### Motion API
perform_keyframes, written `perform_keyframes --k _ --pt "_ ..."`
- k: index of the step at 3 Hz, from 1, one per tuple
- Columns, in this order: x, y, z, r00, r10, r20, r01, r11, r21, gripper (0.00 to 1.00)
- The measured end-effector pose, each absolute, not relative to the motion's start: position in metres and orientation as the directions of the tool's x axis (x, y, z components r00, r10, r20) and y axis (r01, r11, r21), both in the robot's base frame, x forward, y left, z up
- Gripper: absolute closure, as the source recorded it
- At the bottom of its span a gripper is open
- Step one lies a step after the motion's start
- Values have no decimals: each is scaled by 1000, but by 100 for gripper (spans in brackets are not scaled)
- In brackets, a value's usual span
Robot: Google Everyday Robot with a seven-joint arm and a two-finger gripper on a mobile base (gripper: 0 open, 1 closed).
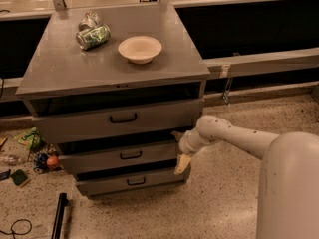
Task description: Open middle drawer
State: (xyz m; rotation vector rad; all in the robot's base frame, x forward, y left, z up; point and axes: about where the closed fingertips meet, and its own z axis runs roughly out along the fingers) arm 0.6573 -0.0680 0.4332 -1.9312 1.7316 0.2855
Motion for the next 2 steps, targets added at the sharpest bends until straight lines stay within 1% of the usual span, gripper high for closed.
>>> perform_keyframes --k 1,2 --pt "670 -68 429 154 -855 -496 -971 -39 -234 12" --pt "674 -69 426 141 -846 -514 -975 -28 -221 26"
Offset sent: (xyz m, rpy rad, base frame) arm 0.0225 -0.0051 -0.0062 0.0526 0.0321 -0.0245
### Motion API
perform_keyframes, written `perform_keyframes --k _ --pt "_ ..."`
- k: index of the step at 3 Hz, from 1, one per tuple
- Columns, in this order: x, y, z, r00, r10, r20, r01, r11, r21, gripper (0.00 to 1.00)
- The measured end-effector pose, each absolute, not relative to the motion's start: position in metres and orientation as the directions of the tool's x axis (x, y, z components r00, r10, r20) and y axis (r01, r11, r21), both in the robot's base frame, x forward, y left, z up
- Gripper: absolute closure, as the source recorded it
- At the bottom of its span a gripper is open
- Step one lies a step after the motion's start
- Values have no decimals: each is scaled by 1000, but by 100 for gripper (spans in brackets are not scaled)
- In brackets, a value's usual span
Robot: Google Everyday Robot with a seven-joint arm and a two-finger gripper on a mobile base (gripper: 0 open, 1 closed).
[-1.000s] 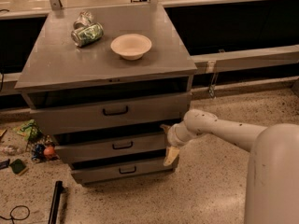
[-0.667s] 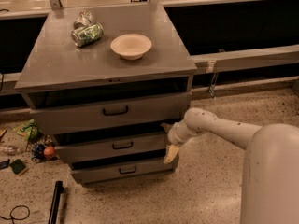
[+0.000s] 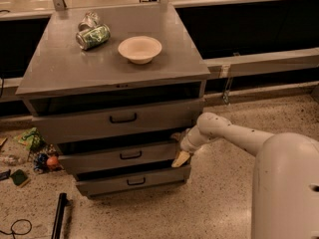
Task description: Open middle drawer
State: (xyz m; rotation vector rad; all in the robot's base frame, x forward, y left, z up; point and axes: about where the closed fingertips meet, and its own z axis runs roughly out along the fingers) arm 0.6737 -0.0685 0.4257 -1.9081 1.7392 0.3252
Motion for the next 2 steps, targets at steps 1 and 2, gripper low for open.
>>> perform_keyframes --k 1,2 --pt "664 -71 427 127 -841 -526 -981 -28 -191 49" --pt "631 -80 436 66 -856 -513 -991 4 -133 80"
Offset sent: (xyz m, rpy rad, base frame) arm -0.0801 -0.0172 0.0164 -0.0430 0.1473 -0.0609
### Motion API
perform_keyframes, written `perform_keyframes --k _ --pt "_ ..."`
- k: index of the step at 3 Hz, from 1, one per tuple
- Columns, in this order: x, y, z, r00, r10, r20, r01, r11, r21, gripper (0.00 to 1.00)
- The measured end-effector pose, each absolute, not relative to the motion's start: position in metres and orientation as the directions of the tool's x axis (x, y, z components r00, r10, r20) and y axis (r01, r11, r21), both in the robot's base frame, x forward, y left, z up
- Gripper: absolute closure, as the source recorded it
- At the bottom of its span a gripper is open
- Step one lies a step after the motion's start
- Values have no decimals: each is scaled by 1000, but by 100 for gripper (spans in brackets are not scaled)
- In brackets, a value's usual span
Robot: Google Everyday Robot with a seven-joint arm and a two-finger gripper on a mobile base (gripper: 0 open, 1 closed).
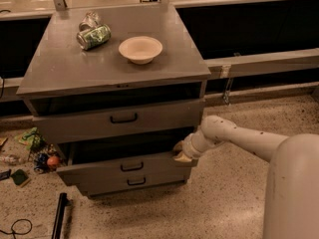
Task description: Open middle drawer
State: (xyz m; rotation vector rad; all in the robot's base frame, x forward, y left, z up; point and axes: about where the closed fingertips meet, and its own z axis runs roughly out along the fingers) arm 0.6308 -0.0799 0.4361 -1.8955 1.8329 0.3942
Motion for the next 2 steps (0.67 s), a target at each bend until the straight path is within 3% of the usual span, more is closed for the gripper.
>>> perform_keyframes --k 1,2 --pt "586 -86 439 -9 -865 -502 -998 38 -49 100" --pt "546 -82 450 -60 -870 -489 -998 50 34 85"
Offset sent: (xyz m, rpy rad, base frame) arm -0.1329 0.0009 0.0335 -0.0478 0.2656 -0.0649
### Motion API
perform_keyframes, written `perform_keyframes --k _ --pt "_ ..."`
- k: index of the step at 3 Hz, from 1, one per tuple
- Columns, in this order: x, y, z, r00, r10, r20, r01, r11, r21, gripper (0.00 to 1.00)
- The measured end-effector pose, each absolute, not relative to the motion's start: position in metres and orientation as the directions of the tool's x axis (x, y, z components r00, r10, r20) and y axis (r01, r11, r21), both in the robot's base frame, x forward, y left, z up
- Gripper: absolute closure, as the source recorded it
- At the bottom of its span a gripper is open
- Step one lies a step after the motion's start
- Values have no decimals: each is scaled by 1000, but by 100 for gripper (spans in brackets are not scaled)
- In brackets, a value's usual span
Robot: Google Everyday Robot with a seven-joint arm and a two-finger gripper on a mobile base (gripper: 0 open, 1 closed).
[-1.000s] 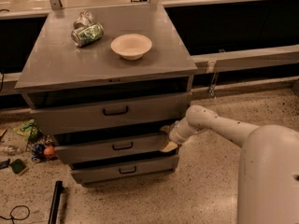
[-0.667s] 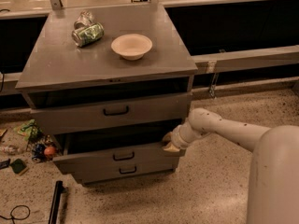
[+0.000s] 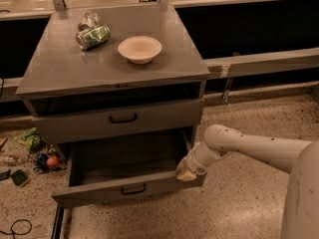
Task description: Open middle drawer
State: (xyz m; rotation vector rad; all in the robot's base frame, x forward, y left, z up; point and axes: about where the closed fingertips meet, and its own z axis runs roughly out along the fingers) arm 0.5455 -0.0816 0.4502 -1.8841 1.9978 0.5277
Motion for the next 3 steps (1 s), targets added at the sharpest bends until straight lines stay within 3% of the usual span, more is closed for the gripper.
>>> perform_keyframes --k 1,3 --pt "534 -77 453 -64 -870 -489 -997 40 60 54" --pt "509 -47 450 -29 -845 -534 -989 -52 136 7"
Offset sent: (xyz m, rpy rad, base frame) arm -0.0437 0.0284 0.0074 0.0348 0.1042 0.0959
